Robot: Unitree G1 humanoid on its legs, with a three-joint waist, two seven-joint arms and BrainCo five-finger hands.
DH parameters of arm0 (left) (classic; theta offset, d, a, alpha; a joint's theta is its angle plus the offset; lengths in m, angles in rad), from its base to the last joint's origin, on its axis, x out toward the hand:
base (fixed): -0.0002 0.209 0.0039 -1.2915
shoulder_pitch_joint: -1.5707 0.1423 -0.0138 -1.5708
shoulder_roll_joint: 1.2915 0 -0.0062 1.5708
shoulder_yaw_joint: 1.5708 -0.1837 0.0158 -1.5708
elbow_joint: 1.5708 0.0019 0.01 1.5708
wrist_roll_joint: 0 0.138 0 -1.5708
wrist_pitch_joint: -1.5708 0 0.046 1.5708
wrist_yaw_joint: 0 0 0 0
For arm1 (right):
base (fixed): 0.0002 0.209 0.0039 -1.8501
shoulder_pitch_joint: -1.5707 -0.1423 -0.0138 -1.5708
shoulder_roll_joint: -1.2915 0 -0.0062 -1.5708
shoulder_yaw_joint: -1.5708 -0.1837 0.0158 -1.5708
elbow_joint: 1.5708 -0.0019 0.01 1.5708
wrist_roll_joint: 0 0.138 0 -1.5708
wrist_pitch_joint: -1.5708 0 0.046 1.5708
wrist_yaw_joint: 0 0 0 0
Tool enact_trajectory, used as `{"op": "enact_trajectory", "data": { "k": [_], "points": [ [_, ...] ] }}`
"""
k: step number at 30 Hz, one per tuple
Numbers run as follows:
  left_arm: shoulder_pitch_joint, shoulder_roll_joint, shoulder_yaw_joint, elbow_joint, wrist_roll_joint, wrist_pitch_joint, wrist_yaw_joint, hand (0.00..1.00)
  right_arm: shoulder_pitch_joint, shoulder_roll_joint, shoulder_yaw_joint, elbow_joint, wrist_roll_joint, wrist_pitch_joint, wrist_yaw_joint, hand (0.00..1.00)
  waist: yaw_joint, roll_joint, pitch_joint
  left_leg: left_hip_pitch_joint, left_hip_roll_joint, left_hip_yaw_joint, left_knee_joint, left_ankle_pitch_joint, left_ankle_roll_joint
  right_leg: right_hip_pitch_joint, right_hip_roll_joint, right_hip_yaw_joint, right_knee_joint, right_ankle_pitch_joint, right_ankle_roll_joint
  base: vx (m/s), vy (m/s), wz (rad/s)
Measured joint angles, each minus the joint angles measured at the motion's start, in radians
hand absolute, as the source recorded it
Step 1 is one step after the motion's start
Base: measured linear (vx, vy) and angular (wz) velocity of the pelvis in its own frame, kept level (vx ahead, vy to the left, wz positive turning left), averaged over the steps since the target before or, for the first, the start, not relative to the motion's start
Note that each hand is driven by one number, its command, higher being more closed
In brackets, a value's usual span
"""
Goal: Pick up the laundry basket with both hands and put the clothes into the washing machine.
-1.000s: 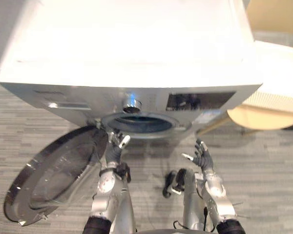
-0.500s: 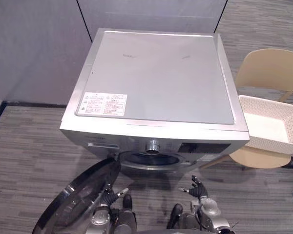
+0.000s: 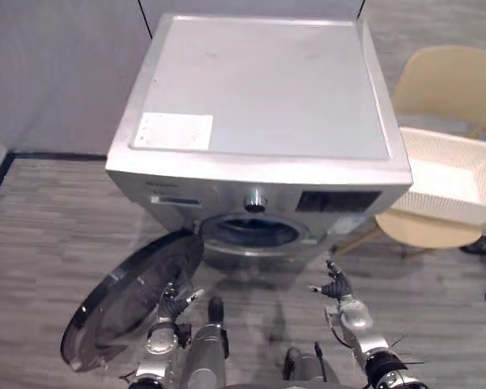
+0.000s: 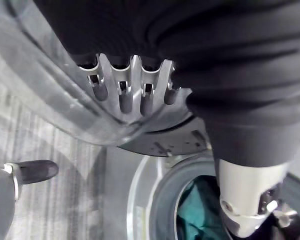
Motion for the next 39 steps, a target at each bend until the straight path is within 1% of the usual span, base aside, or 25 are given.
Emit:
{"op": "enact_trajectory", "data": {
  "k": [1,2,3,4,5,6,7,8,9,10,11,12,13,14,16,19,22,23,24,27,28,31,33,35,39],
  "points": [
    [0.002,-0.010,-0.006,-0.002,0.000,0.000,0.005,0.00,0.021,0.002,-0.002,0.002,0.000,0.001,-0.003,0.00,0.003,0.023,0.003,0.002,0.018,-0.022,-0.034,0.030,-0.011,0.006,0.029,-0.016,-0.022,0.020,-0.011,-0.29,-0.135,0.41],
    [0.009,-0.015,-0.007,-0.004,-0.002,-0.001,0.007,0.00,0.037,0.007,-0.001,0.003,0.000,0.002,-0.003,0.00,0.008,0.037,0.006,0.001,0.038,-0.041,-0.061,0.038,-0.025,0.009,0.057,-0.031,-0.029,0.036,-0.029,-0.27,-0.130,0.45],
    [0.008,-0.014,-0.009,0.000,-0.012,0.001,0.008,0.00,0.054,0.019,-0.010,-0.001,0.000,0.002,-0.005,0.00,0.001,0.034,0.004,0.008,0.037,-0.040,-0.110,-0.029,-0.048,0.009,0.048,-0.064,-0.053,0.056,-0.053,-0.19,-0.072,0.62],
    [0.004,-0.013,-0.012,-0.001,-0.012,0.001,0.008,0.00,0.059,0.027,-0.025,-0.004,0.000,0.002,-0.010,0.00,-0.006,0.016,0.008,-0.008,0.020,-0.031,-0.094,-0.063,-0.028,0.001,0.026,-0.095,-0.068,0.069,-0.060,-0.27,-0.042,1.03],
    [-0.014,-0.013,-0.036,-0.001,-0.012,0.001,0.008,0.00,0.061,0.045,-0.058,-0.004,0.001,0.003,-0.026,0.00,-0.023,-0.019,0.022,-0.060,-0.021,-0.006,0.065,-0.080,0.001,-0.017,-0.027,-0.125,-0.065,0.079,-0.069,-0.20,-0.004,0.94],
    [-0.013,-0.015,-0.047,-0.001,-0.012,0.001,0.007,0.00,0.062,0.046,-0.071,-0.004,0.001,0.003,-0.031,0.00,-0.025,-0.028,0.023,-0.079,-0.039,0.003,0.157,-0.084,0.003,-0.028,-0.049,-0.134,-0.063,0.087,-0.071,-0.25,-0.011,0.79],
    [0.001,-0.021,-0.067,0.000,-0.012,0.001,0.006,0.00,0.073,0.039,-0.076,-0.005,0.001,0.003,-0.040,0.00,-0.029,-0.027,0.021,-0.071,-0.046,0.019,0.313,-0.120,0.021,-0.037,-0.065,-0.139,-0.067,0.102,-0.069,-0.19,0.013,0.31],
    [0.022,-0.029,-0.080,0.003,-0.011,0.001,0.005,0.00,0.082,0.031,-0.076,-0.004,0.001,0.003,-0.041,0.00,-0.026,-0.015,0.015,-0.011,-0.033,0.018,0.365,-0.179,0.002,-0.035,-0.061,-0.140,-0.076,0.118,-0.064,-0.17,0.038,0.19],
    [0.031,-0.037,-0.080,0.010,-0.011,0.001,0.005,0.00,0.091,0.031,-0.076,-0.005,0.002,0.002,-0.041,0.00,-0.028,0.000,0.006,0.055,-0.031,0.014,0.317,-0.235,-0.013,-0.035,-0.055,-0.144,-0.081,0.126,-0.056,-0.11,0.084,0.15],
    [0.029,-0.046,-0.085,0.030,-0.010,0.001,0.005,0.00,0.103,0.032,-0.079,-0.001,0.002,0.002,-0.041,0.00,-0.031,0.025,-0.008,0.138,-0.031,0.011,0.168,-0.253,-0.021,-0.029,-0.045,-0.156,-0.103,0.143,-0.040,-0.08,0.104,0.22],
    [0.023,-0.046,-0.088,0.033,-0.009,0.001,0.006,0.00,0.111,0.035,-0.080,0.004,0.004,0.003,-0.040,0.00,-0.033,0.027,-0.011,0.176,-0.033,0.010,0.080,-0.248,-0.016,-0.026,-0.043,-0.165,-0.113,0.154,-0.031,-0.09,0.106,0.26],
    [0.016,-0.041,-0.095,0.036,-0.009,0.002,0.006,0.00,0.114,0.043,-0.079,0.004,0.005,0.003,-0.039,0.00,-0.033,0.017,-0.012,0.187,-0.042,0.009,0.048,-0.227,-0.008,-0.026,-0.051,-0.168,-0.116,0.160,-0.027,-0.11,0.100,0.26],
    [0.008,-0.030,-0.117,0.041,-0.008,0.002,0.006,0.00,0.123,0.061,-0.078,0.004,0.006,0.003,-0.039,0.00,-0.032,0.002,-0.026,0.198,-0.059,0.003,0.001,-0.195,-0.003,-0.021,-0.059,-0.174,-0.142,0.180,-0.020,-0.09,0.103,0.24],
    [0.011,-0.027,-0.124,0.041,-0.006,0.002,0.006,0.00,0.130,0.075,-0.078,0.007,0.007,0.003,-0.038,0.00,-0.032,-0.005,-0.032,0.221,-0.073,0.001,-0.035,-0.173,0.005,0.000,-0.065,-0.176,-0.173,0.199,-0.009,-0.08,0.101,0.17],
    [0.017,-0.025,-0.123,0.041,0.003,0.002,0.007,0.00,0.130,0.084,-0.075,0.015,0.007,0.002,-0.037,0.00,-0.031,-0.010,-0.037,0.250,-0.088,0.001,-0.073,-0.151,0.013,0.023,-0.070,-0.174,-0.201,0.218,-0.005,-0.07,0.097,0.03],
    [0.027,-0.012,-0.119,0.049,0.011,0.002,0.009,0.00,0.131,0.083,-0.075,0.026,0.007,0.003,-0.036,0.00,-0.032,-0.006,-0.063,0.264,-0.111,-0.005,-0.131,-0.120,0.026,0.030,-0.083,-0.180,-0.237,0.243,0.021,-0.08,0.106,0.08],
    [0.032,0.007,-0.060,0.045,0.017,0.002,0.031,0.00,0.131,0.083,-0.075,0.055,0.007,0.004,-0.029,0.00,-0.035,-0.013,-0.067,0.293,-0.126,-0.015,-0.173,-0.098,0.036,0.064,-0.088,-0.194,-0.276,0.267,0.024,-0.02,0.060,0.13],
    [0.045,0.018,-0.018,0.024,0.033,0.002,0.043,0.00,0.133,0.083,-0.075,0.057,0.007,0.004,-0.021,0.00,-0.035,-0.019,-0.071,0.298,-0.129,-0.020,-0.175,-0.097,0.037,0.075,-0.088,-0.198,-0.289,0.271,0.028,0.01,0.040,0.11],
    [0.063,0.036,0.020,-0.028,0.045,0.003,0.051,0.00,0.133,0.082,-0.075,0.056,0.007,0.004,-0.019,0.00,-0.033,-0.026,-0.075,0.300,-0.133,-0.025,-0.177,-0.094,0.039,0.082,-0.088,-0.201,-0.298,0.275,0.029,0.01,0.036,0.09],
    [0.091,0.086,0.110,-0.164,0.078,0.000,0.079,0.00,0.127,0.067,-0.079,0.040,0.010,0.004,-0.017,0.00,-0.028,-0.032,-0.080,0.311,-0.141,-0.040,-0.205,-0.078,0.038,0.095,-0.088,-0.217,-0.312,0.280,0.024,0.03,0.025,0.14],
    [0.103,0.110,0.174,-0.242,0.102,0.003,0.100,0.00,0.115,0.057,-0.079,0.037,0.012,0.003,-0.015,0.00,-0.026,-0.035,-0.083,0.314,-0.141,-0.042,-0.213,-0.073,0.041,0.099,-0.085,-0.220,-0.322,0.284,0.019,0.05,0.002,0.10],
    [0.125,0.126,0.282,-0.405,0.163,0.016,0.125,0.00,0.096,0.041,-0.089,-0.004,0.022,0.004,0.007,0.00,-0.021,-0.032,-0.089,0.315,-0.141,-0.042,-0.227,-0.066,0.043,0.100,-0.082,-0.223,-0.334,0.289,0.018,0.04,-0.003,0.03],
    [0.129,0.130,0.314,-0.471,0.188,0.026,0.135,0.00,0.077,0.037,-0.105,-0.009,0.035,0.007,0.015,0.00,-0.014,-0.029,-0.092,0.317,-0.142,-0.042,-0.227,-0.066,0.043,0.106,-0.081,-0.224,-0.342,0.291,0.018,0.05,-0.003,0.00],
    [0.118,0.145,0.329,-0.529,0.208,0.028,0.135,0.00,0.067,0.031,-0.114,-0.009,0.036,0.024,0.029,0.00,0.004,-0.028,-0.099,0.327,-0.142,-0.041,-0.228,-0.066,0.043,0.121,-0.078,-0.225,-0.351,0.291,0.018,0.04,-0.008,0.01],
    [0.086,0.166,0.330,-0.534,0.222,0.030,0.136,0.00,0.037,0.032,-0.101,0.010,0.035,0.045,0.042,0.00,0.011,-0.026,-0.101,0.330,-0.138,-0.044,-0.228,-0.066,0.043,0.128,-0.072,-0.228,-0.355,0.293,0.015,0.00,0.000,0.00]
  ]
}}
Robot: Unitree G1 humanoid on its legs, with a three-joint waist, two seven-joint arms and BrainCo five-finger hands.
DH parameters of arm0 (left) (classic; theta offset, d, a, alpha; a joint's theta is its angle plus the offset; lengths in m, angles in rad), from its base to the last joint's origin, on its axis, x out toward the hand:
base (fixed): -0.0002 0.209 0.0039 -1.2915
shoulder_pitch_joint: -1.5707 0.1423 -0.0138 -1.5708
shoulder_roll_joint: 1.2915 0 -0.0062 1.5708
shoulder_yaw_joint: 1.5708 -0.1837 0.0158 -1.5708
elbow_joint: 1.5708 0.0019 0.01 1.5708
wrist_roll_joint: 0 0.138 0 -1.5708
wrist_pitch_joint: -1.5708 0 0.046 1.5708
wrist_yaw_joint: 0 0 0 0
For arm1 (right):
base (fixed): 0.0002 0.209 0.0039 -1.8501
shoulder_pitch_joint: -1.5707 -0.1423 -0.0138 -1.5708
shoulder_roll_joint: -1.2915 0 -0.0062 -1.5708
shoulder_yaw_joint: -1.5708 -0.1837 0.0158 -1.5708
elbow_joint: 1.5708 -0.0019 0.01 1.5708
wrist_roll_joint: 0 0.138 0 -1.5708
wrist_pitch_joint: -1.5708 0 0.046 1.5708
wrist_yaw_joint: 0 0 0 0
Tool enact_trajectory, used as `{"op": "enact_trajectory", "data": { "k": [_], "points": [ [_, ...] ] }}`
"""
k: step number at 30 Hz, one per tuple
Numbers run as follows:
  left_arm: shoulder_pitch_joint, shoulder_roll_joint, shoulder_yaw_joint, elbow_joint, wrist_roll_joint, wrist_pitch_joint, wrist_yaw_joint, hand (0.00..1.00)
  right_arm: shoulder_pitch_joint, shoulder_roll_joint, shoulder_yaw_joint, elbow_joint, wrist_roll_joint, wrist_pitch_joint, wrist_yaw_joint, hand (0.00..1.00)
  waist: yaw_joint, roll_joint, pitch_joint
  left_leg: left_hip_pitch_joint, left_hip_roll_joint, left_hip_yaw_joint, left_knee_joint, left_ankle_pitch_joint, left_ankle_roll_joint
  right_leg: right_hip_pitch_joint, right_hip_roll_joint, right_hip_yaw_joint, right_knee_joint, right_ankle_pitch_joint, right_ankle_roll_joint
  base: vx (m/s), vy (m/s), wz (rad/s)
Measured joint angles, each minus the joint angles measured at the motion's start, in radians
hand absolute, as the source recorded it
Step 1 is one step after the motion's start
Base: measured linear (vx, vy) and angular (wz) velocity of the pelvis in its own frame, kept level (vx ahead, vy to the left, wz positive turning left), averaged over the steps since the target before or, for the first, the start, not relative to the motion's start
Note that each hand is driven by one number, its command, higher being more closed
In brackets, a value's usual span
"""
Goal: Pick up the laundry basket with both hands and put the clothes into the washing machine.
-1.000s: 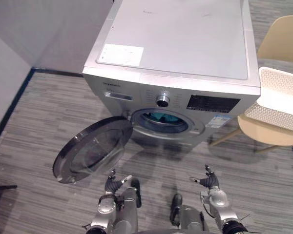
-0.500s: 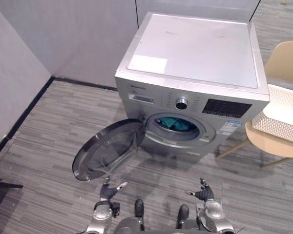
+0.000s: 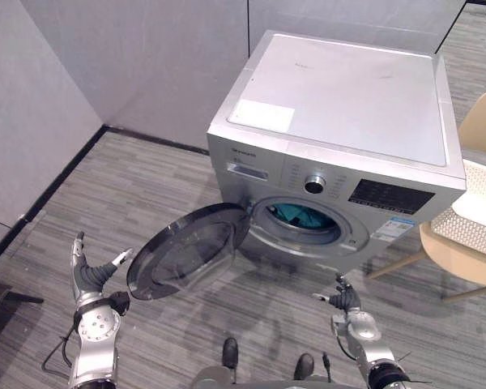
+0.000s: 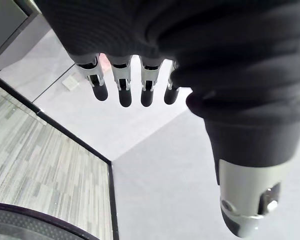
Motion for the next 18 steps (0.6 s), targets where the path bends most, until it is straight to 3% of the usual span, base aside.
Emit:
{"op": "enact_trajectory", "data": {
  "k": [2,5,7,8,12,18],
  "points": [
    [-0.062,0.032,-0.013,0.070,0.016,0.000,0.000,0.00,-0.002,0.000,0.028,0.021,-0.002,0.004,-0.001,0.00,0.018,-0.003,0.002,-0.007,0.005,-0.002,0.000,0.000,0.000,-0.009,0.006,0.002,0.000,0.004,-0.005,-0.04,-0.002,-0.03],
    [-0.185,0.120,-0.054,0.234,0.023,0.001,0.000,0.00,-0.039,0.011,0.072,0.062,-0.010,0.005,-0.003,0.00,0.019,-0.022,0.019,-0.060,0.018,-0.010,0.000,0.020,-0.010,-0.061,0.019,0.001,0.001,0.019,-0.020,-0.10,-0.015,0.00],
    [-0.271,0.157,-0.088,0.331,0.022,0.007,-0.001,0.00,-0.076,0.029,0.075,0.081,-0.032,0.005,-0.005,0.00,0.020,-0.045,0.052,-0.100,0.029,-0.015,0.000,0.037,-0.017,-0.100,0.030,0.000,0.002,0.032,-0.032,-0.13,-0.029,-0.02],
    [-0.340,0.165,-0.109,0.413,0.020,0.017,-0.003,0.00,-0.108,0.044,0.076,0.081,-0.036,0.005,-0.016,0.00,0.018,-0.070,0.091,-0.127,0.038,-0.014,0.000,0.047,-0.021,-0.130,0.039,0.005,0.002,0.042,-0.036,-0.12,-0.026,-0.09],
    [-0.424,0.168,-0.137,0.549,0.006,0.035,0.010,0.00,-0.150,0.041,0.076,0.080,-0.035,0.004,-0.036,0.00,0.018,-0.110,0.137,-0.162,0.051,0.014,0.000,0.057,-0.028,-0.181,0.049,0.035,0.001,0.060,-0.044,-0.07,-0.009,-0.22],
    [-0.477,0.191,-0.137,0.607,-0.037,0.040,0.011,0.00,-0.169,0.028,0.072,0.075,-0.023,0.002,-0.043,0.00,0.022,-0.104,0.155,-0.199,0.059,0.044,0.000,0.059,-0.029,-0.233,0.057,0.064,0.002,0.070,-0.047,0.03,0.007,-0.18]
  ]
}}
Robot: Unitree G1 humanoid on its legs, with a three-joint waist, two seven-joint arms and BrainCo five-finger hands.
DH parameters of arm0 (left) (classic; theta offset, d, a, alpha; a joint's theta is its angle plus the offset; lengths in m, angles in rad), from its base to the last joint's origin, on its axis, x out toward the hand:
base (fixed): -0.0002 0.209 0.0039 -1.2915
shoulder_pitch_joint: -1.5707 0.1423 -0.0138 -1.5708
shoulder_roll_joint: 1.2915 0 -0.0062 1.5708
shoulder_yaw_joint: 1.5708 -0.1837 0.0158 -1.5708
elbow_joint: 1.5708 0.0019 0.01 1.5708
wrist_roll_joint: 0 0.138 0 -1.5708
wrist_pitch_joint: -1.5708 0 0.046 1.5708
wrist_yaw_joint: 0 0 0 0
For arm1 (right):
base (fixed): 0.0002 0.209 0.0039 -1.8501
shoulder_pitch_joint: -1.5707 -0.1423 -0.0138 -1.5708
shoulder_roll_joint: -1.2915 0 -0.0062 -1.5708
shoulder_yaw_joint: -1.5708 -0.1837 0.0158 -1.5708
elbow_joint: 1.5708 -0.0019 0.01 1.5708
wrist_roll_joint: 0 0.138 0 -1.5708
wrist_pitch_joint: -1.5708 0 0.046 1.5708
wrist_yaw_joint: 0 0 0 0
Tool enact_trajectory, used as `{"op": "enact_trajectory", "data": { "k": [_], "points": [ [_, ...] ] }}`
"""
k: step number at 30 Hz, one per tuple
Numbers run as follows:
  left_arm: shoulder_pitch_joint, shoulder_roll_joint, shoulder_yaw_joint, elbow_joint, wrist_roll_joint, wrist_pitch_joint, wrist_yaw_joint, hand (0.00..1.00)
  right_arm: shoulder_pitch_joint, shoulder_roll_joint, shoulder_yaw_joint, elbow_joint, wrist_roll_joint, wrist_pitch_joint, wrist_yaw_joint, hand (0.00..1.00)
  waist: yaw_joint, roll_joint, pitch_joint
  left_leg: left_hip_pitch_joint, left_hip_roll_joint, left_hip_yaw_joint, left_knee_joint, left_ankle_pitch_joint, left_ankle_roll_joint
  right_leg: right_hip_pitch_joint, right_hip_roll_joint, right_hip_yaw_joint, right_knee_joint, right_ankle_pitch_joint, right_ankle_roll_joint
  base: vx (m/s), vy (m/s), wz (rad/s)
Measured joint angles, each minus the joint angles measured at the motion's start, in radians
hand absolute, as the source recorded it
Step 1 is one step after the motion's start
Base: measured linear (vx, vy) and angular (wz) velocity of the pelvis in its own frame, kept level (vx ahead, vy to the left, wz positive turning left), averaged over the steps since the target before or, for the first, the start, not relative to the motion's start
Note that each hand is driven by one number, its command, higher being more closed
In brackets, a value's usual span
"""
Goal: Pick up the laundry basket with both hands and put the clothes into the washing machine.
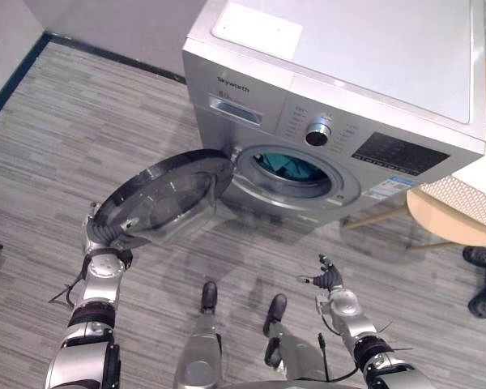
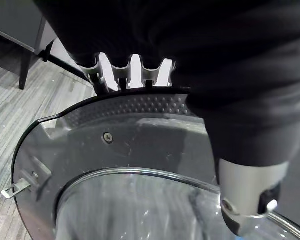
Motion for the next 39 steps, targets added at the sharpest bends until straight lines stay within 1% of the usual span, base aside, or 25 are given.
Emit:
{"op": "enact_trajectory", "data": {
  "k": [3,5,8,10,12,13,16,17,18,19,20,22,23,24,25,27,28,29,30,31,32,34,35,37,39],
  "points": [
    [0.008,-0.013,-0.013,-0.002,-0.039,0.000,0.001,0.00,-0.005,0.003,-0.004,0.000,0.007,0.000,0.000,0.00,0.003,0.000,0.001,-0.009,0.001,0.005,0.000,0.000,0.000,-0.011,0.001,0.002,0.000,0.000,0.000,0.07,0.016,-0.03],
    [0.021,-0.024,-0.037,-0.014,-0.059,-0.001,0.004,0.00,-0.006,0.003,-0.008,0.000,0.007,-0.001,-0.001,0.00,0.015,0.001,0.002,-0.009,-0.001,0.006,0.000,0.000,0.000,-0.011,0.000,0.003,-0.001,0.000,0.000,0.05,0.027,0.01],
    [0.122,-0.065,-0.085,-0.132,-0.084,-0.005,0.008,0.00,-0.005,0.011,-0.011,0.000,0.007,-0.001,-0.001,0.00,0.023,0.007,0.003,-0.003,-0.011,0.005,0.005,0.000,0.000,-0.003,-0.011,0.001,0.000,0.000,0.001,0.02,0.040,0.05],
    [0.190,-0.100,-0.130,-0.187,-0.099,-0.014,0.007,0.00,0.005,0.015,-0.018,-0.002,0.006,-0.002,-0.001,0.00,0.023,0.019,0.006,0.014,-0.021,0.004,0.004,0.000,0.000,0.015,-0.022,0.001,0.002,-0.001,0.016,0.00,0.068,0.07],
    [0.270,-0.139,-0.208,-0.246,-0.120,-0.015,0.006,0.00,0.038,0.014,-0.021,-0.014,0.006,-0.002,-0.001,0.00,0.022,0.036,0.001,0.039,-0.031,0.003,0.001,-0.003,0.003,0.037,-0.036,0.001,0.010,-0.006,0.025,-0.02,0.084,0.08],
    [0.307,-0.147,-0.251,-0.276,-0.138,-0.020,-0.001,0.00,0.059,0.015,-0.020,-0.031,0.004,-0.002,-0.001,0.00,0.022,0.041,-0.001,0.047,-0.035,0.003,0.001,-0.005,0.007,0.041,-0.041,0.001,0.017,-0.016,0.039,-0.03,0.103,0.05],
    [0.376,-0.168,-0.436,-0.350,-0.177,-0.048,-0.079,0.00,0.127,0.013,-0.024,-0.074,-0.003,-0.002,-0.001,0.00,0.019,0.061,-0.019,0.061,-0.046,0.012,0.001,-0.017,0.015,0.047,-0.058,0.016,0.034,-0.020,0.047,-0.02,0.101,0.03],
    [0.380,-0.175,-0.535,-0.362,-0.182,-0.050,-0.123,0.00,0.140,0.015,-0.023,-0.074,-0.006,0.000,-0.001,0.00,0.015,0.069,-0.035,0.063,-0.054,0.019,0.001,-0.017,0.016,0.047,-0.066,0.027,0.034,-0.016,0.058,0.00,0.098,-0.10],
    [0.384,-0.187,-0.623,-0.362,-0.200,-0.047,-0.149,0.00,0.145,0.017,-0.015,-0.072,-0.007,0.002,-0.001,0.00,-0.003,0.079,-0.048,0.070,-0.062,0.024,0.000,-0.018,0.022,0.048,-0.073,0.046,0.033,-0.011,0.064,0.00,0.103,-0.17],
    [0.383,-0.192,-0.667,-0.362,-0.210,-0.047,-0.163,0.00,0.144,0.018,-0.012,-0.072,-0.007,0.002,-0.001,0.00,-0.010,0.083,-0.051,0.074,-0.066,0.032,0.000,-0.020,0.024,0.049,-0.076,0.058,0.033,-0.009,0.068,0.00,0.103,-0.34],
    [0.357,-0.205,-0.761,-0.362,-0.227,-0.044,-0.190,0.00,0.137,0.018,-0.008,-0.069,-0.007,0.004,-0.007,0.00,-0.017,0.089,-0.055,0.086,-0.072,0.055,0.000,-0.023,0.030,0.048,-0.081,0.084,0.031,-0.002,0.077,0.00,0.093,-0.43],
    [0.249,-0.248,-0.977,-0.363,-0.254,-0.042,-0.246,0.00,0.082,0.015,-0.007,-0.023,-0.005,0.016,-0.036,0.00,-0.068,0.109,-0.068,0.096,-0.085,0.088,0.000,-0.027,0.040,0.045,-0.088,0.134,0.021,0.013,0.088,-0.01,0.095,-0.42],
    [0.229,-0.258,-1.008,-0.363,-0.258,-0.041,-0.255,0.00,0.075,0.013,-0.007,-0.016,-0.005,0.017,-0.041,0.00,-0.078,0.111,-0.069,0.097,-0.086,0.093,0.000,-0.030,0.042,0.045,-0.089,0.142,0.018,0.015,0.089,0.00,0.075,-0.35],
    [0.156,-0.321,-1.108,-0.364,-0.281,-0.041,-0.270,0.00,0.048,0.007,-0.008,0.017,-0.005,0.023,-0.047,0.00,-0.108,0.119,-0.073,0.102,-0.091,0.116,-0.001,-0.035,0.049,0.042,-0.090,0.173,0.013,0.019,0.094,0.02,0.068,-0.49],
    [0.082,-0.409,-1.183,-0.364,-0.305,-0.042,-0.276,0.00,0.035,0.001,-0.013,0.031,-0.004,0.023,-0.067,0.00,-0.134,0.124,-0.077,0.110,-0.095,0.146,-0.001,-0.045,0.062,0.031,-0.091,0.213,0.015,0.019,0.094,0.05,0.077,-0.71],
    [-0.030,-0.541,-1.247,-0.367,-0.350,-0.058,-0.266,0.00,0.046,-0.012,-0.018,0.034,-0.007,0.024,-0.084,0.00,-0.182,0.129,-0.080,0.125,-0.099,0.208,-0.001,-0.061,0.071,0.012,-0.086,0.281,0.016,0.020,0.095,0.07,0.049,-0.97],
    [-0.101,-0.599,-1.264,-0.368,-0.368,-0.081,-0.265,0.00,0.084,-0.021,-0.018,0.014,-0.010,0.023,-0.086,0.00,-0.207,0.132,-0.083,0.138,-0.098,0.260,-0.001,-0.078,0.066,0.000,-0.081,0.334,0.016,0.022,0.097,0.08,0.019,-1.13],
    [-0.127,-0.625,-1.259,-0.368,-0.378,-0.092,-0.256,0.00,0.110,-0.028,-0.017,-0.007,-0.015,0.023,-0.087,0.00,-0.221,0.133,-0.083,0.147,-0.098,0.289,0.000,-0.089,0.066,-0.006,-0.077,0.358,0.016,0.024,0.100,0.12,0.009,-1.38],
    [-0.140,-0.630,-1.229,-0.397,-0.392,-0.122,-0.238,0.00,0.164,-0.037,-0.017,-0.030,-0.017,0.027,-0.086,0.00,-0.256,0.140,-0.088,0.161,-0.094,0.333,0.003,-0.111,0.060,-0.013,-0.067,0.405,0.011,0.029,0.102,0.16,-0.009,-1.08],
    [-0.140,-0.630,-1.218,-0.397,-0.392,-0.135,-0.228,0.00,0.199,-0.039,-0.018,-0.044,-0.017,0.029,-0.087,0.00,-0.272,0.146,-0.091,0.166,-0.090,0.354,0.007,-0.125,0.055,-0.013,-0.066,0.423,0.008,0.031,0.105,0.34,-0.087,-1.60],
    [-0.141,-0.628,-1.120,-0.292,-0.391,-0.131,-0.185,0.00,0.336,-0.083,-0.051,-0.048,-0.026,0.053,-0.092,0.00,-0.294,0.162,-0.100,0.186,-0.065,0.402,0.043,-0.160,0.048,-0.009,-0.037,0.478,-0.007,0.046,0.100,0.37,-0.121,-1.12],
    [-0.140,-0.612,-1.045,-0.234,-0.391,-0.112,-0.161,0.00,0.354,-0.067,-0.047,-0.045,-0.027,0.060,-0.089,0.00,-0.298,0.162,-0.099,0.191,-0.047,0.393,0.050,-0.168,0.038,0.002,-0.022,0.457,-0.010,0.046,0.100,0.24,-0.112,-0.29],
    [-0.127,-0.589,-1.018,-0.218,-0.390,-0.110,-0.162,0.00,0.345,-0.059,-0.045,-0.045,-0.028,0.059,-0.085,0.00,-0.297,0.163,-0.099,0.193,-0.042,0.362,0.059,-0.168,0.037,0.027,-0.025,0.425,-0.022,0.046,0.100,0.10,-0.083,0.65],
    [-0.072,-0.548,-0.980,-0.217,-0.390,-0.109,-0.168,0.00,0.313,-0.044,-0.038,-0.042,-0.029,0.050,-0.083,0.00,-0.282,0.167,-0.099,0.197,-0.042,0.307,0.069,-0.168,0.037,0.072,-0.032,0.369,-0.045,0.046,0.099,0.07,-0.078,0.84],
    [0.034,-0.493,-0.922,-0.218,-0.390,-0.104,-0.170,0.00,0.262,-0.043,-0.021,-0.032,-0.027,0.041,-0.083,0.00,-0.254,0.173,-0.100,0.190,-0.044,0.233,0.083,-0.166,0.035,0.115,-0.039,0.294,-0.061,0.045,0.099,0.00,-0.063,1.02]
  ]
}}
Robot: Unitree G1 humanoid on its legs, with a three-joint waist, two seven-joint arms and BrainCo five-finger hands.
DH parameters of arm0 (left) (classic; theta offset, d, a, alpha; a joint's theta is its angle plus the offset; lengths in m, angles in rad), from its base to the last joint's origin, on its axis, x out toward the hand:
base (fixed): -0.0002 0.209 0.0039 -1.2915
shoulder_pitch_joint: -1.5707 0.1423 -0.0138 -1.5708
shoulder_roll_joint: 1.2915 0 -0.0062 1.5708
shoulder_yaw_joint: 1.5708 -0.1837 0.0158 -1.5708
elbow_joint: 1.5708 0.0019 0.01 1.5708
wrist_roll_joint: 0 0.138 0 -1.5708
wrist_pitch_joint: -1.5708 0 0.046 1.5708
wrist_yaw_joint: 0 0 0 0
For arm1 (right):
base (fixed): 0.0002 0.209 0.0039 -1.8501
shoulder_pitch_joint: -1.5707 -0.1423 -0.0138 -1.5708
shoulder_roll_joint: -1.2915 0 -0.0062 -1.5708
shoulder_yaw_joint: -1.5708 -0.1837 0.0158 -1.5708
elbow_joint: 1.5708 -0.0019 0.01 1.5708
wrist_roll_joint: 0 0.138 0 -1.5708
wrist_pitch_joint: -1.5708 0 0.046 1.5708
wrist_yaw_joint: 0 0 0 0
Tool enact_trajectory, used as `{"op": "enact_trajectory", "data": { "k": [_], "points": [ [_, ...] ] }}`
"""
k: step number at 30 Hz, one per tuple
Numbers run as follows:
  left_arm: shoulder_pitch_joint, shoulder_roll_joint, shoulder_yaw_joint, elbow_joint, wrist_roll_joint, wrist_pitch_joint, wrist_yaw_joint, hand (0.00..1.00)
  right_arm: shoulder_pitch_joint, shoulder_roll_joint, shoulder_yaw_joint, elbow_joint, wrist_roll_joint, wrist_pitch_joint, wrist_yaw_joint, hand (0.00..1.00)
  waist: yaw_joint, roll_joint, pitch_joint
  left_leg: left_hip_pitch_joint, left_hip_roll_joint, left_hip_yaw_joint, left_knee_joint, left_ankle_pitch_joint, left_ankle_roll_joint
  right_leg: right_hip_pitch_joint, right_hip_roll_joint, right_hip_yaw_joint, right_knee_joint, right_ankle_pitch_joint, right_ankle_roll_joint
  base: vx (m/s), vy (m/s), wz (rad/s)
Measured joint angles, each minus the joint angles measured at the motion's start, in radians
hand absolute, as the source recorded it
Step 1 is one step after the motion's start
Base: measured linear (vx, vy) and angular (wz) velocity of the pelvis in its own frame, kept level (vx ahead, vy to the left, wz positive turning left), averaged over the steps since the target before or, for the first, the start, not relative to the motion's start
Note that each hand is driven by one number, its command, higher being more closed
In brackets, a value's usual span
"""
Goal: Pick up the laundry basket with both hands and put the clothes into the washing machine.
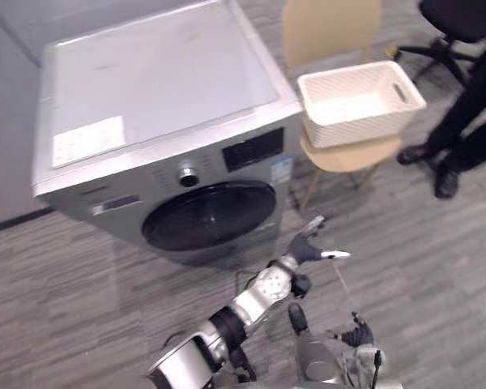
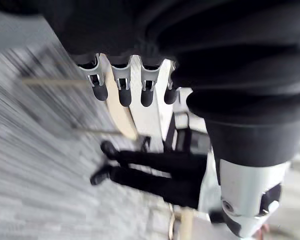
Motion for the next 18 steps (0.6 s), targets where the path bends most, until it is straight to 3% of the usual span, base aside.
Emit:
{"op": "enact_trajectory", "data": {
  "k": [6,7,8,10,11,13,14,15,16,17,18],
  "points": [
    [0.254,0.134,0.281,0.022,0.045,0.039,-0.018,0.00,-0.083,0.024,0.062,0.037,0.010,-0.012,0.021,0.00,0.111,0.003,-0.005,-0.113,-0.035,-0.253,0.100,0.014,0.011,0.093,-0.038,-0.303,0.000,-0.047,-0.021,-0.05,-0.001,1.49],
    [0.279,0.150,0.349,0.039,0.063,0.042,-0.015,0.00,-0.086,0.032,0.060,0.040,0.014,-0.011,0.023,0.00,0.132,-0.001,-0.004,-0.132,-0.034,-0.247,0.098,0.014,0.005,0.116,-0.054,-0.368,0.006,-0.063,-0.018,-0.05,0.077,1.82],
    [0.292,0.161,0.401,0.061,0.069,0.044,-0.011,0.00,-0.091,0.035,0.057,0.037,0.019,-0.011,0.024,0.00,0.131,0.000,-0.004,-0.148,-0.015,-0.174,0.116,0.004,0.018,0.141,-0.066,-0.445,0.017,-0.085,-0.008,-0.04,0.074,1.86],
    [0.314,0.160,0.490,0.090,0.088,0.041,0.009,0.00,-0.095,0.035,0.058,0.040,0.024,-0.010,0.025,0.00,0.150,-0.003,-0.004,-0.151,0.004,-0.106,0.131,0.022,0.018,0.148,-0.083,-0.497,0.064,-0.113,0.010,0.05,0.056,1.14],
    [0.347,0.160,0.553,0.119,0.094,0.041,0.025,0.00,-0.111,0.039,0.058,0.038,0.024,-0.011,0.026,0.00,0.169,-0.017,-0.006,-0.148,-0.016,-0.108,0.134,0.009,0.027,0.142,-0.108,-0.501,0.098,-0.137,0.020,0.12,0.136,0.54],
    [0.400,0.164,0.613,0.162,0.099,0.045,0.034,0.00,-0.128,0.057,0.053,0.029,0.024,-0.012,0.032,0.00,0.174,-0.040,-0.003,-0.151,-0.055,-0.129,0.181,-0.046,0.058,0.136,-0.173,-0.520,0.206,-0.205,0.063,0.12,0.175,0.47],
    [0.432,0.167,0.616,0.188,0.099,0.050,0.034,0.00,-0.116,0.058,0.054,0.030,0.025,-0.013,0.043,0.00,0.173,-0.061,-0.002,-0.135,-0.084,-0.144,0.207,-0.079,0.076,0.130,-0.237,-0.517,0.337,-0.253,0.088,0.16,0.164,0.63],
    [0.445,0.162,0.616,0.215,0.105,0.056,0.036,0.00,-0.106,0.059,0.057,0.030,0.025,-0.012,0.049,0.00,0.180,-0.064,-0.002,-0.122,-0.105,-0.168,0.217,-0.094,0.090,0.096,-0.283,-0.486,0.482,-0.264,0.077,0.24,0.209,0.88],
    [0.453,0.159,0.616,0.243,0.122,0.063,0.037,0.00,-0.097,0.059,0.057,0.030,0.025,-0.011,0.058,0.00,0.176,-0.065,-0.001,-0.089,-0.122,-0.211,0.222,-0.105,0.104,0.000,-0.328,-0.392,0.720,-0.221,0.011,0.23,0.173,0.85],
    [0.455,0.161,0.616,0.252,0.129,0.064,0.037,0.00,-0.092,0.062,0.057,0.030,0.025,-0.011,0.064,0.00,0.169,-0.069,0.002,-0.076,-0.125,-0.236,0.225,-0.105,0.107,-0.043,-0.322,-0.333,0.816,-0.208,-0.012,0.29,0.131,1.12],
    [0.454,0.163,0.620,0.258,0.129,0.069,0.041,0.00,-0.083,0.078,0.062,0.029,0.024,-0.012,0.071,0.00,0.168,-0.075,0.005,-0.055,-0.123,-0.298,0.231,-0.110,0.118,-0.095,-0.265,-0.253,0.929,-0.287,-0.011,0.32,0.050,1.28]
  ]
}}
